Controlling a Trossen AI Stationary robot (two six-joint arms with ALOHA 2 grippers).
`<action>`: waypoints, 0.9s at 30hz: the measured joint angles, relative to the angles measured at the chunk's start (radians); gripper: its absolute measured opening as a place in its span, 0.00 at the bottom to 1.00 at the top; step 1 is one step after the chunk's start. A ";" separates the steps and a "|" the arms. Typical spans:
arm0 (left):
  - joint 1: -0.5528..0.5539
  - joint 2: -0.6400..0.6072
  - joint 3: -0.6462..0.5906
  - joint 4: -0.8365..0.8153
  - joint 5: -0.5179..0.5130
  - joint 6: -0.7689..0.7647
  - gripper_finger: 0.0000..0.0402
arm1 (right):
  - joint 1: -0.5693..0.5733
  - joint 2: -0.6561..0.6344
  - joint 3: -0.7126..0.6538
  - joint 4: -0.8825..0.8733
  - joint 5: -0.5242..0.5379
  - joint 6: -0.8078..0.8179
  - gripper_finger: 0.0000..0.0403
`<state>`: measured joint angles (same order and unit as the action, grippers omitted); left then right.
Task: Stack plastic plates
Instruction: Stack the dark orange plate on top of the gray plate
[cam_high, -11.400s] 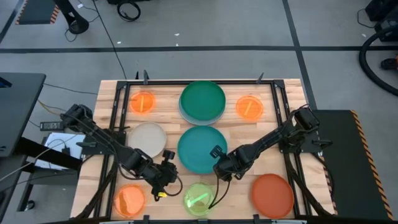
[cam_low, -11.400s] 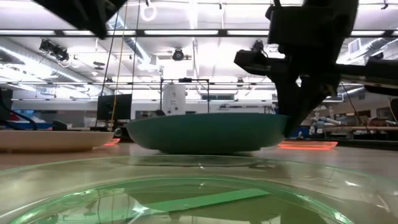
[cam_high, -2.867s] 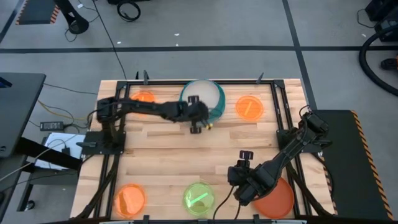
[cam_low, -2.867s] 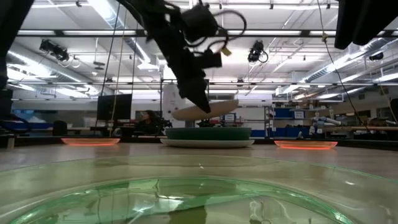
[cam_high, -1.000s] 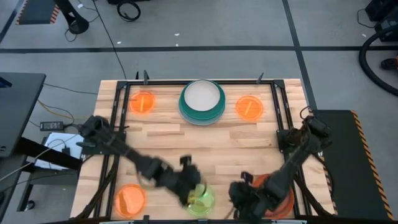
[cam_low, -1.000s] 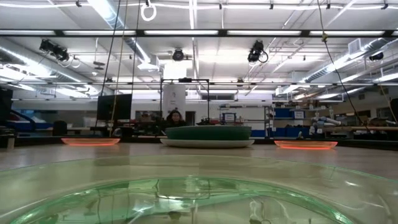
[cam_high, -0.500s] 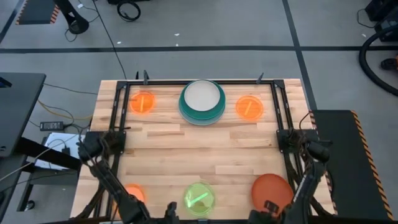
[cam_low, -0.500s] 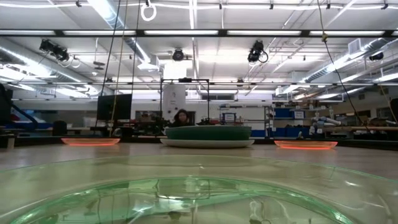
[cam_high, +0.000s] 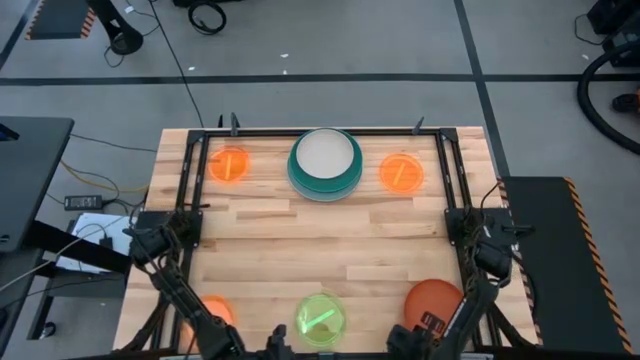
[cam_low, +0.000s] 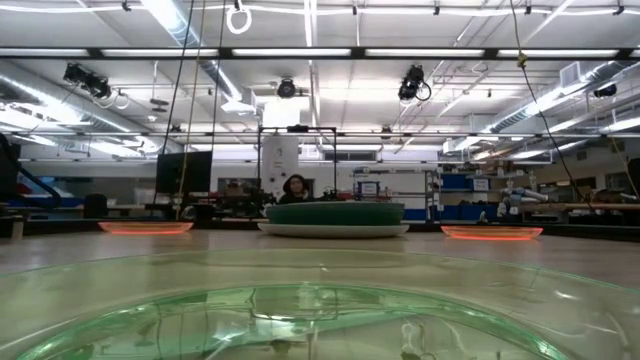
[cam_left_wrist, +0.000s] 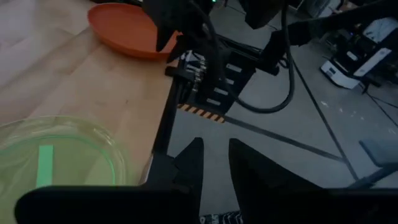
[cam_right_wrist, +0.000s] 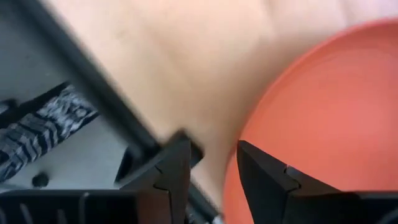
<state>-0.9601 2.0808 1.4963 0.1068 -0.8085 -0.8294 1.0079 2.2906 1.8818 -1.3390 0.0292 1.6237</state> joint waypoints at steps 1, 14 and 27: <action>0.003 0.000 0.000 -0.001 0.000 0.002 0.20 | -0.007 0.000 -0.002 -0.012 0.002 0.000 0.35; 0.015 -0.014 0.000 -0.033 0.055 0.133 0.20 | -0.065 0.032 -0.029 -0.001 -0.030 0.048 0.22; -0.068 -0.133 0.001 -0.202 0.046 0.450 0.20 | -0.077 0.030 -0.043 -0.017 0.001 0.132 0.03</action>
<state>-1.0283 1.9479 1.4969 -0.0948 -0.7627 -0.3792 0.9307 2.3207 1.8392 -1.3558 0.0306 1.7560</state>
